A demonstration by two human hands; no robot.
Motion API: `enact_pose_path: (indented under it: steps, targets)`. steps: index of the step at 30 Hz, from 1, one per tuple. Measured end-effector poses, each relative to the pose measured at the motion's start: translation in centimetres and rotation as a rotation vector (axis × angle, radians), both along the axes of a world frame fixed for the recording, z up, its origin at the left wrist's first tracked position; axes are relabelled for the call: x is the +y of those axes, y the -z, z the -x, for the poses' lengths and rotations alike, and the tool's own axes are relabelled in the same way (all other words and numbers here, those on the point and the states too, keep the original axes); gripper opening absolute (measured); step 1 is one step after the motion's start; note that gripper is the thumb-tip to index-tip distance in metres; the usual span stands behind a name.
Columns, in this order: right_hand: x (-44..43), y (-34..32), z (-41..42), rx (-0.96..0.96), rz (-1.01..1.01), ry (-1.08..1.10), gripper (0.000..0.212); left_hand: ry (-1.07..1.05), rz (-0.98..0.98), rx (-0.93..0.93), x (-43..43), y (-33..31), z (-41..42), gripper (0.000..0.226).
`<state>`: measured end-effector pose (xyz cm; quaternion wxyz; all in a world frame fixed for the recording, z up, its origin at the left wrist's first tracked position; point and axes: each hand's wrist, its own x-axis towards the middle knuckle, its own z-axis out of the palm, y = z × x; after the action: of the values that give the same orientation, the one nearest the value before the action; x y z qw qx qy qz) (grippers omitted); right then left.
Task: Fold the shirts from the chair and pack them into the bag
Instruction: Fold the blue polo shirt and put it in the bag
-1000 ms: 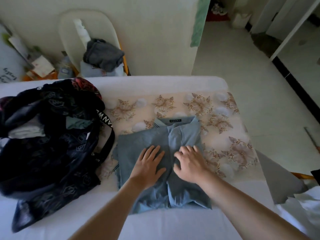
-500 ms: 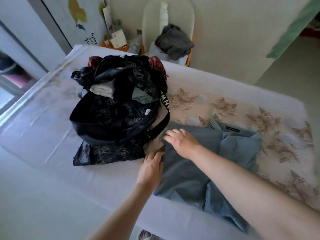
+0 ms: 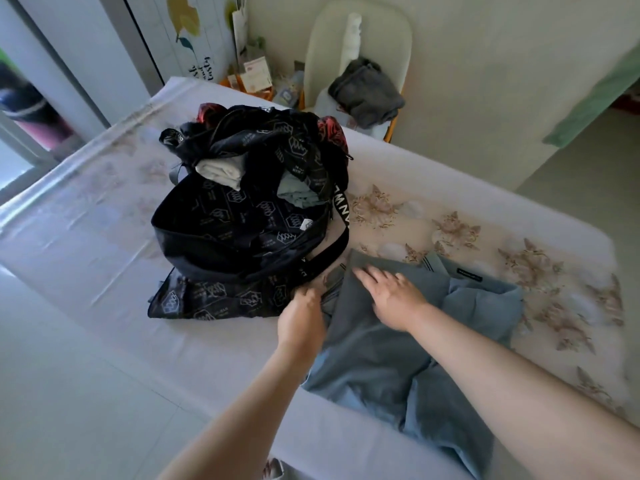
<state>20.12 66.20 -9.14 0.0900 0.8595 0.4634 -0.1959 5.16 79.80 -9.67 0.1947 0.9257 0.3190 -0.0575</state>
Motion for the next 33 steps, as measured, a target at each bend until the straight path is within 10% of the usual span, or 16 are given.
enact_pose_path:
  steps: [6,11,24,33]
  targets:
    - [0.9,-0.6,0.6,-0.070,-0.011,0.039,0.072,-0.006,-0.033,0.121,-0.1,0.7,2.9,0.074]
    - [5.1,-1.1,2.7,-0.083,-0.255,-0.180,0.061,0.030,-0.029,0.274,-0.2,0.3,2.2,0.033]
    - [7.2,-0.7,3.6,-0.383,-0.099,-0.546,0.027,-0.175,0.338,0.110,-0.4,0.5,3.8,0.029]
    - [2.4,-2.0,0.3,-0.122,-0.718,0.095,0.019,-0.386,0.494,-0.049,-1.3,-1.1,1.1,0.048]
